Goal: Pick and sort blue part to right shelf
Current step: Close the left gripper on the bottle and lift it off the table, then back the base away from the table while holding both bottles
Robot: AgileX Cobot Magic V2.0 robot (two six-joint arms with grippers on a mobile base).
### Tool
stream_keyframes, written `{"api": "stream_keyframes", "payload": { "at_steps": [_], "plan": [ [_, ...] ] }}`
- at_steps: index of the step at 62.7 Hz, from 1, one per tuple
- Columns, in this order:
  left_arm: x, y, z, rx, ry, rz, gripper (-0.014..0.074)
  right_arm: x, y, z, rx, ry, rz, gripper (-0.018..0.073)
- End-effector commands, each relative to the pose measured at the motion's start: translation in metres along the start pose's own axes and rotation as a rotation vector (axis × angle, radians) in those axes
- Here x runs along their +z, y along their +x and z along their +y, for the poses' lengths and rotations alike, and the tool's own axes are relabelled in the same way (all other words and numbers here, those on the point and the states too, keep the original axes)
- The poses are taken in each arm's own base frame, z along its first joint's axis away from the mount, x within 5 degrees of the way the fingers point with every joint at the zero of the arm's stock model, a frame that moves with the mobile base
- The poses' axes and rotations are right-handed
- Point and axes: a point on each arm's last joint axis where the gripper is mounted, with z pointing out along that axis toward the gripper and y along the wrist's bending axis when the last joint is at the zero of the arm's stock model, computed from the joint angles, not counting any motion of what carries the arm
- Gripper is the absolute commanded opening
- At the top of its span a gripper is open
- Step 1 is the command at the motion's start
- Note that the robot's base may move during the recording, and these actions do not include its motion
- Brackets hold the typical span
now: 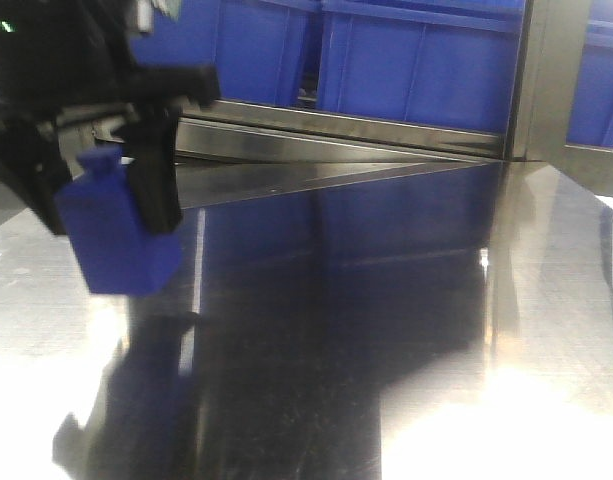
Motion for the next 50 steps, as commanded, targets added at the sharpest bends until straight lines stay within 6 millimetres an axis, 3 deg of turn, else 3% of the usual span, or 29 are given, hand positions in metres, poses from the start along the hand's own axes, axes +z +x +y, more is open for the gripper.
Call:
{"api": "stream_keyframes", "payload": {
  "at_steps": [1,8,15,29,50],
  "plan": [
    [-0.042,0.006,-0.003,0.118,0.161,-0.165,0.0365,-0.002,-0.016,-0.001,-0.012,0.007,-0.107,0.0393],
    [-0.059,0.016,0.004,0.219,0.257,-0.291,0.0365,-0.002,-0.016,-0.001,-0.012,0.007,-0.107,0.0393],
    [-0.07,0.025,0.019,0.254,0.245,-0.423,0.0365,-0.002,-0.016,-0.001,-0.012,0.007,-0.107,0.0393],
    [-0.089,0.048,0.06,0.135,0.148,-0.738,0.0365,-0.002,-0.016,-0.001,-0.012,0.007,-0.107,0.0393],
    [-0.097,0.094,0.092,0.07,0.0,-1.014,0.0365,-0.002,-0.016,-0.001,-0.012,0.007,-0.107,0.0393]
  ]
}}
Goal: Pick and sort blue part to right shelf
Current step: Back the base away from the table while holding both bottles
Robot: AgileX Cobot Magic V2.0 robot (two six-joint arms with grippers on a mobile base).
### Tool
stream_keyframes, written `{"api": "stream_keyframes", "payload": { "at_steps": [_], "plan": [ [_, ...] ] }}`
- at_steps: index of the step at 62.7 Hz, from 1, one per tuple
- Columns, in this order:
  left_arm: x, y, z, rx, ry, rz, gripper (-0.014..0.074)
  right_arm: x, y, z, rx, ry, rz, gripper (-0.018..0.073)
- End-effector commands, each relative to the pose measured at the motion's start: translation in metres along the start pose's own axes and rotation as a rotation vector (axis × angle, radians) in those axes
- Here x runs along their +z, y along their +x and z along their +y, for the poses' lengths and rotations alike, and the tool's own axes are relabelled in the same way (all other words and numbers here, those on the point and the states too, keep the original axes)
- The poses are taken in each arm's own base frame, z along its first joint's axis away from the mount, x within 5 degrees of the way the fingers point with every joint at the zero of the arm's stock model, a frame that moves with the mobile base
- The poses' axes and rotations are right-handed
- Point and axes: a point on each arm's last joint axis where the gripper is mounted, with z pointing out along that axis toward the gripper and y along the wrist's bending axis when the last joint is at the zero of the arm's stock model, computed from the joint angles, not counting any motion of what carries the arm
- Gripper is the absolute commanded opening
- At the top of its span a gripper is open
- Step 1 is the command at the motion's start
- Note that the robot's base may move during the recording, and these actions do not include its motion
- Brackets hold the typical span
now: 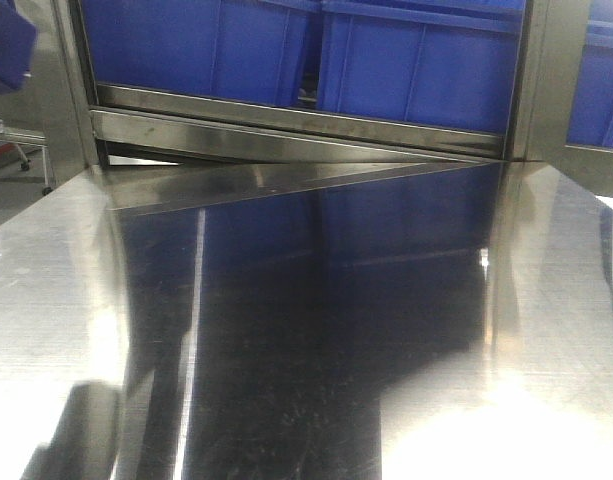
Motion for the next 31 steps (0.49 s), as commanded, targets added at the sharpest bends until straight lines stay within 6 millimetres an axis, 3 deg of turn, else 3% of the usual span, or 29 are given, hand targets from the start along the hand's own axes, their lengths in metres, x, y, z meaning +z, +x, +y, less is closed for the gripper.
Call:
{"api": "stream_keyframes", "payload": {
  "at_steps": [1,31],
  "plan": [
    [-0.02,-0.012,0.005,-0.006,-0.048,-0.204,0.0365,-0.002,-0.016,-0.001,-0.012,0.007,-0.107,0.0393],
    [-0.081,0.021,0.018,-0.027,-0.2,-0.531,0.0365,-0.002,-0.016,-0.001,-0.012,0.007,-0.107,0.0393]
  ]
}}
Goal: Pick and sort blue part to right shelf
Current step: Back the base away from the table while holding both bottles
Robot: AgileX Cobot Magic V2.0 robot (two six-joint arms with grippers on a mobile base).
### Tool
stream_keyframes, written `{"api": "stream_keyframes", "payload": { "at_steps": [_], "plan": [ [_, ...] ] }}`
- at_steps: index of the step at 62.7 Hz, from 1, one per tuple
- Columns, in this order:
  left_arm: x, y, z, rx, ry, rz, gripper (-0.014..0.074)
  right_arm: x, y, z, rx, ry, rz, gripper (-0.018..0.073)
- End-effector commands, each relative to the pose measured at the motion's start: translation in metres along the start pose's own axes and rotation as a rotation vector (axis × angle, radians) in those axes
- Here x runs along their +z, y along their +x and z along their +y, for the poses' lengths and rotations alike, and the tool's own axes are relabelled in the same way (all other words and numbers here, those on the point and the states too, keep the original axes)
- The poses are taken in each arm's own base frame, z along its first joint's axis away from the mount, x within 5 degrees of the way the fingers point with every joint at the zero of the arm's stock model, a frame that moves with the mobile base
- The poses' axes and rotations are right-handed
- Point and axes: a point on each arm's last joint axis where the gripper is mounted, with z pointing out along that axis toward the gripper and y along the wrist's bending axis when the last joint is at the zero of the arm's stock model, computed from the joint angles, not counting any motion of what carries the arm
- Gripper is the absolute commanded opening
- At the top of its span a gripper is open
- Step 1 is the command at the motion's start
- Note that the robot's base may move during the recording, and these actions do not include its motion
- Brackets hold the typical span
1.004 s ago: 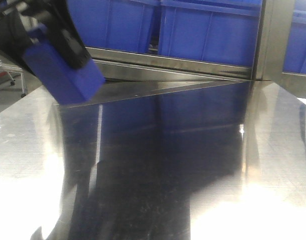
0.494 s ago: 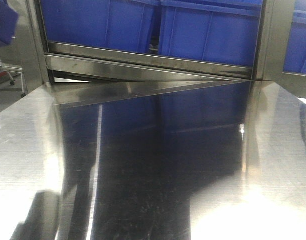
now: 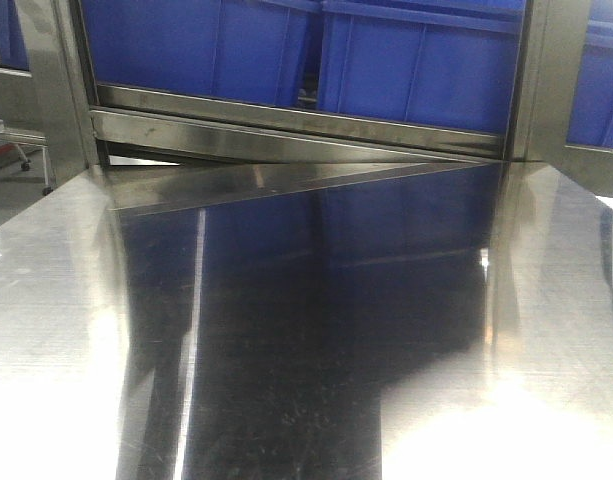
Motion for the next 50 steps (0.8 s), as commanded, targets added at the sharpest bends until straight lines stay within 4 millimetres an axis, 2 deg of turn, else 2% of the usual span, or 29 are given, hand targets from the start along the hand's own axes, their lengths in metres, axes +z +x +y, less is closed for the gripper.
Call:
{"api": "stream_keyframes", "payload": {
  "at_steps": [1,18,50],
  "plan": [
    [-0.016,-0.019,0.004,-0.007,-0.047,-0.176,0.0365,-0.002,-0.016,-0.001,-0.012,0.007,-0.107,0.0393],
    [-0.053,-0.026,0.004,0.001,-0.079,-0.331,0.0365,-0.002,-0.016,-0.001,-0.012,0.007,-0.107,0.0393],
    [-0.056,-0.027,0.003,0.002,-0.078,-0.341,0.0365,-0.002,-0.016,-0.001,-0.012,0.007,-0.107,0.0393]
  ]
}}
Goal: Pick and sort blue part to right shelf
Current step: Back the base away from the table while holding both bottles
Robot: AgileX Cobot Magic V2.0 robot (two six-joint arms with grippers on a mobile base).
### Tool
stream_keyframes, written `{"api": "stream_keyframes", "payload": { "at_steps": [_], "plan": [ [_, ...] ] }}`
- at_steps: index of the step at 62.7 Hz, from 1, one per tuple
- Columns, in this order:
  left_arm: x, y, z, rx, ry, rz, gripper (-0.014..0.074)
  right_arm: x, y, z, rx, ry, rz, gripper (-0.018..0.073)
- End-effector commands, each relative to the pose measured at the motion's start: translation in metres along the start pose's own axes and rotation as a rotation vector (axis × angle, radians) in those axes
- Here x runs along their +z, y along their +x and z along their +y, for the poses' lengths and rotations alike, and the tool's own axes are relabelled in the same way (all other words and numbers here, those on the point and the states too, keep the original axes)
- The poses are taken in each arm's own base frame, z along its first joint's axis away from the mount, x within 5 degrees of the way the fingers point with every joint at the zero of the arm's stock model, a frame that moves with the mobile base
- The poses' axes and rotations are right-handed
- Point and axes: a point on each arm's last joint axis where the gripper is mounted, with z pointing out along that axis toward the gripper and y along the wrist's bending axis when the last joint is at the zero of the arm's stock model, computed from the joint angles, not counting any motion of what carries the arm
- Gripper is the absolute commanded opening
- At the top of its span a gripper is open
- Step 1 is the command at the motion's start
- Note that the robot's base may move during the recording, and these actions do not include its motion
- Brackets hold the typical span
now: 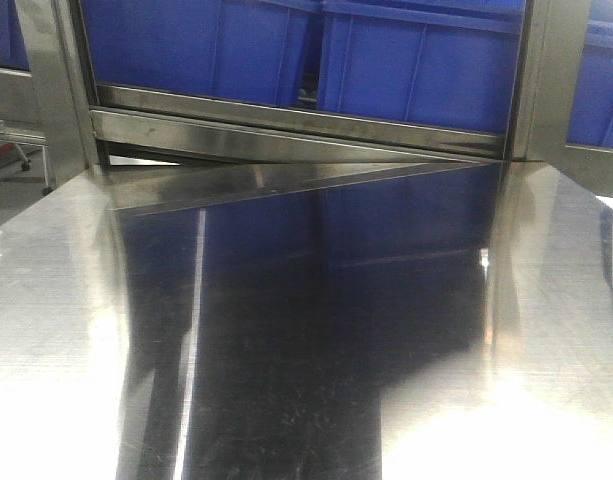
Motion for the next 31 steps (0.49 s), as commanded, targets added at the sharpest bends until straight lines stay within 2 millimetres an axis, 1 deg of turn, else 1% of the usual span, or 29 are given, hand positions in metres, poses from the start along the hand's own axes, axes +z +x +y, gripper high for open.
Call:
{"api": "stream_keyframes", "payload": {
  "at_steps": [1,31],
  "plan": [
    [-0.0017,-0.0179,0.0011,-0.006,-0.019,-0.115,0.0365,-0.0018,-0.016,-0.0007,-0.012,0.007,-0.107,0.0393],
    [-0.0017,-0.0179,0.0011,-0.006,-0.019,-0.115,0.0365,-0.0018,-0.016,-0.0007,-0.012,0.007,-0.107,0.0393]
  ]
}}
